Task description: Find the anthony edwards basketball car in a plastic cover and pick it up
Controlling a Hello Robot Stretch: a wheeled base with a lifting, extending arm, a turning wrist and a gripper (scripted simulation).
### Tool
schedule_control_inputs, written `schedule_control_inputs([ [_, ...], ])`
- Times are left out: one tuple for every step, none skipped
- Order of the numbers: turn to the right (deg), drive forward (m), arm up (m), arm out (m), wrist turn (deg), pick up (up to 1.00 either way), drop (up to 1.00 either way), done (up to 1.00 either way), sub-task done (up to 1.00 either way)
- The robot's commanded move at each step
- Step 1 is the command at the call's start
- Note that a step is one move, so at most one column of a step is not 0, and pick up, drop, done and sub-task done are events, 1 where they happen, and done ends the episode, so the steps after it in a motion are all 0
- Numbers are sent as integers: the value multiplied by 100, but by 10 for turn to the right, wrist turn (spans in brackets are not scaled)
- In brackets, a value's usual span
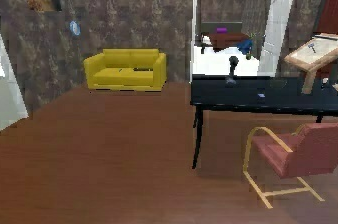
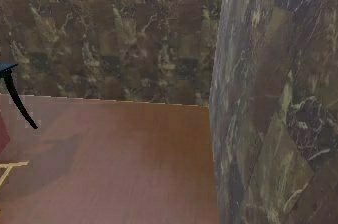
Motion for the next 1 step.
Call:
schedule_control_inputs([
  [60, 0, 0, 0, 0, 0, 0, 0, 0],
])
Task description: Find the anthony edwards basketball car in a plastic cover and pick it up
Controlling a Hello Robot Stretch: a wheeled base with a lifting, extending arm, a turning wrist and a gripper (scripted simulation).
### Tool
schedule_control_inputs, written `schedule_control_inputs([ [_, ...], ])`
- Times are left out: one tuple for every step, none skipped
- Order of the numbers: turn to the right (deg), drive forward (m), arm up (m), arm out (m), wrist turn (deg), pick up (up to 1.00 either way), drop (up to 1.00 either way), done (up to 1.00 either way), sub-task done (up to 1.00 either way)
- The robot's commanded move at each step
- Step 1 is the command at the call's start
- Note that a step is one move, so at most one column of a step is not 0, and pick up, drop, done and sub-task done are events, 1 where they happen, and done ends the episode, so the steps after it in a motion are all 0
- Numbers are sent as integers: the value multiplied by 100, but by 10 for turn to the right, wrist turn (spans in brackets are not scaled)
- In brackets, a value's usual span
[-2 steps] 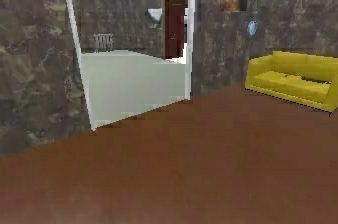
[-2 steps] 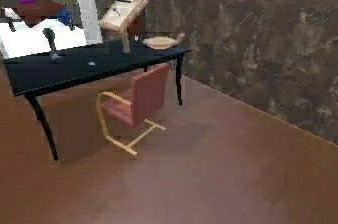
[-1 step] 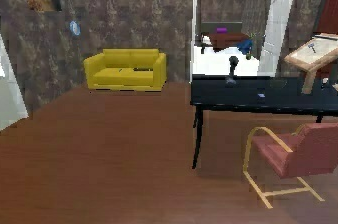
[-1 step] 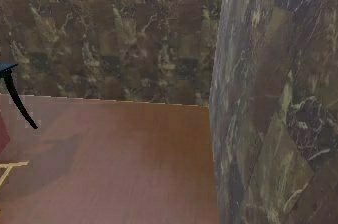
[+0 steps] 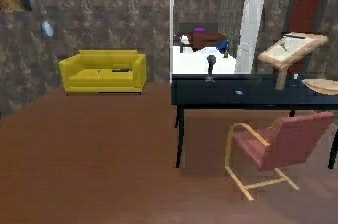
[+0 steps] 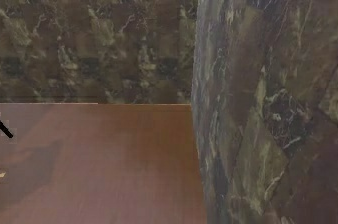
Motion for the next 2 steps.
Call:
schedule_control_inputs([
  [0, 25, 0, 0, 0, 0, 0, 0, 0],
  [-450, 0, 0, 0, 0, 0, 0, 0, 0],
])
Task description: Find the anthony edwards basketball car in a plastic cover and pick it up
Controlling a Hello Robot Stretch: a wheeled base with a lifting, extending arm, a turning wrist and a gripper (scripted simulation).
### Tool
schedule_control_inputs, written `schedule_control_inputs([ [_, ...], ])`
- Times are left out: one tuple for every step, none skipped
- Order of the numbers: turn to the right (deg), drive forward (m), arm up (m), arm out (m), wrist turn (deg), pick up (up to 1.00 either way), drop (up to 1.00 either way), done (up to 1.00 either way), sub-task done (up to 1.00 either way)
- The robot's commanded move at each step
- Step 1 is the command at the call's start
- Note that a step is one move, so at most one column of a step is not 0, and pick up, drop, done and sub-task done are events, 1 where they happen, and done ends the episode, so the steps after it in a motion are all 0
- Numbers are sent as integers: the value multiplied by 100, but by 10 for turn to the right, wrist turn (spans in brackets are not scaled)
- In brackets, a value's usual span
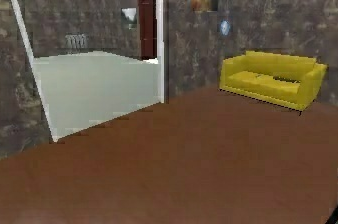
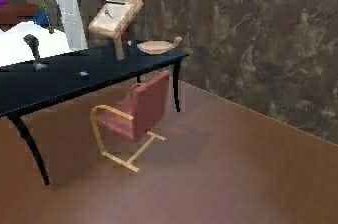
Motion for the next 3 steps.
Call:
schedule_control_inputs([
  [-420, 0, 0, 0, 0, 0, 0, 0, 0],
  [0, 100, 0, 0, 0, 0, 0, 0, 0],
  [0, 20, 0, 0, 0, 0, 0, 0, 0],
])
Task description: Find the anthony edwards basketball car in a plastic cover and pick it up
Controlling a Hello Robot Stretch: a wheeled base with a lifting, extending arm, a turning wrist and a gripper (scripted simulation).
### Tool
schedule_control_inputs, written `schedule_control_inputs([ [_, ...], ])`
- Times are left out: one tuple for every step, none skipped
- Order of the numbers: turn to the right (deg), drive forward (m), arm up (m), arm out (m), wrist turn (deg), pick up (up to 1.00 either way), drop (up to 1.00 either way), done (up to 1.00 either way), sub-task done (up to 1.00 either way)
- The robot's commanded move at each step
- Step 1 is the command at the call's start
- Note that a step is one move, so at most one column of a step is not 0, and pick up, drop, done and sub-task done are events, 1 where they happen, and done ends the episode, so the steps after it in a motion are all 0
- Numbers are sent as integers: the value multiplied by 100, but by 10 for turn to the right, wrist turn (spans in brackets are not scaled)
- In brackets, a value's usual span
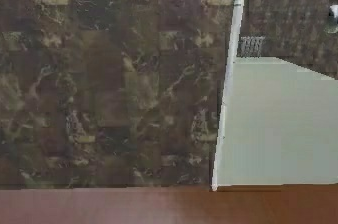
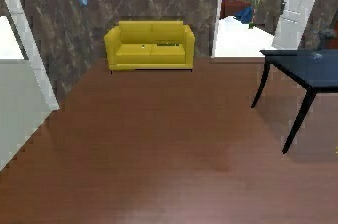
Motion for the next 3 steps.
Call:
schedule_control_inputs([
  [-420, 0, 0, 0, 0, 0, 0, 0, 0],
  [0, 30, 0, 0, 0, 0, 0, 0, 0],
  [0, 15, 0, 0, 0, 0, 0, 0, 0],
])
